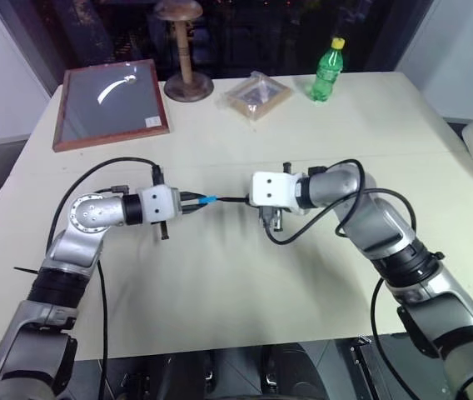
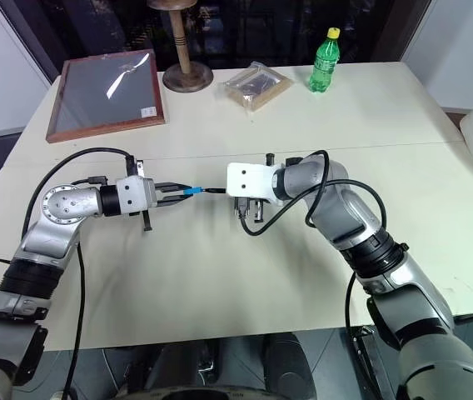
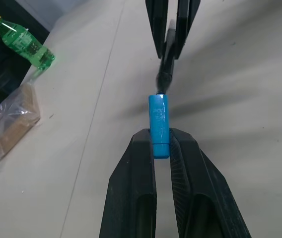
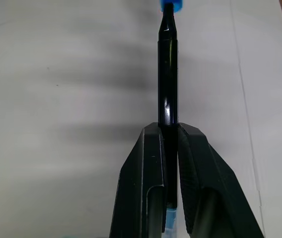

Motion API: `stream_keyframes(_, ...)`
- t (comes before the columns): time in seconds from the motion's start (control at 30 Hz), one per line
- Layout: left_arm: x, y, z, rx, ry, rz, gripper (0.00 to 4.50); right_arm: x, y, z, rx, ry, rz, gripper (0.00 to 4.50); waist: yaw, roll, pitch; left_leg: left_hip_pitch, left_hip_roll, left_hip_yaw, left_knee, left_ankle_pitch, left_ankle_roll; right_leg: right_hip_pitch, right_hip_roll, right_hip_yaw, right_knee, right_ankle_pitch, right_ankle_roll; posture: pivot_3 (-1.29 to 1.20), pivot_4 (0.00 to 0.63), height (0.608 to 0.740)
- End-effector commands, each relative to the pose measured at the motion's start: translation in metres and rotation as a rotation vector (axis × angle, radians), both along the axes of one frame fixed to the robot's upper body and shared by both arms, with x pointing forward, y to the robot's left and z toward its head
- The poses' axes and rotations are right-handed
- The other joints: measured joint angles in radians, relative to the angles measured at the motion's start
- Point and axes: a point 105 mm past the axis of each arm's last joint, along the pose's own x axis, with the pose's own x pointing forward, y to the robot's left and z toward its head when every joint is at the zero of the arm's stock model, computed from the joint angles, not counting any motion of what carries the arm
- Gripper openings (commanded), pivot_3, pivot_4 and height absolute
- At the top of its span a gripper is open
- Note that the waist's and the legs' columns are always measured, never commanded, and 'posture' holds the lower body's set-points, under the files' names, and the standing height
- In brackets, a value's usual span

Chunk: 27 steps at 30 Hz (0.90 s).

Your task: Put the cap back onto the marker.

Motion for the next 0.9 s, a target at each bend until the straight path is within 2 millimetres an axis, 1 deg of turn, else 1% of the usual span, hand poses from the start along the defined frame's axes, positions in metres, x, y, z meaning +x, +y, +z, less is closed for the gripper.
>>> stream_keyframes(0.03,-0.001,-0.002,0.012,0.000,-0.044,-0.019,0.00,-0.004,0.011,0.013,0.011,-0.055,0.043,0.04,0.000,0.000,0.000,0.000,0.000,0.000,0.000,0.000,0.000,0.000,0.000,0.000,0.000,0.000,0.000,0.00,0.150,0.740)
stream_keyframes(0.33,0.001,-0.001,0.005,0.054,-0.032,-0.025,0.00,-0.003,0.018,0.011,-0.048,-0.115,0.074,0.04,0.000,0.000,0.000,0.000,0.000,0.000,0.000,0.000,0.000,0.000,0.000,0.000,0.000,0.000,0.000,0.00,0.150,0.740)
stream_keyframes(0.6,0.008,0.002,0.002,0.095,-0.062,0.009,0.00,-0.001,0.029,0.009,-0.090,-0.156,0.085,0.04,0.000,0.000,0.000,0.000,0.000,0.000,0.000,0.000,0.000,0.000,0.000,0.000,0.000,0.000,0.000,0.00,0.150,0.740)
stream_keyframes(0.9,0.009,0.002,0.003,0.092,-0.090,0.003,0.00,-0.004,0.039,-0.002,-0.146,-0.161,0.108,0.04,0.000,0.000,0.000,0.000,0.000,0.000,0.000,0.000,0.000,0.000,0.000,0.000,0.000,0.000,0.000,0.00,0.150,0.740)
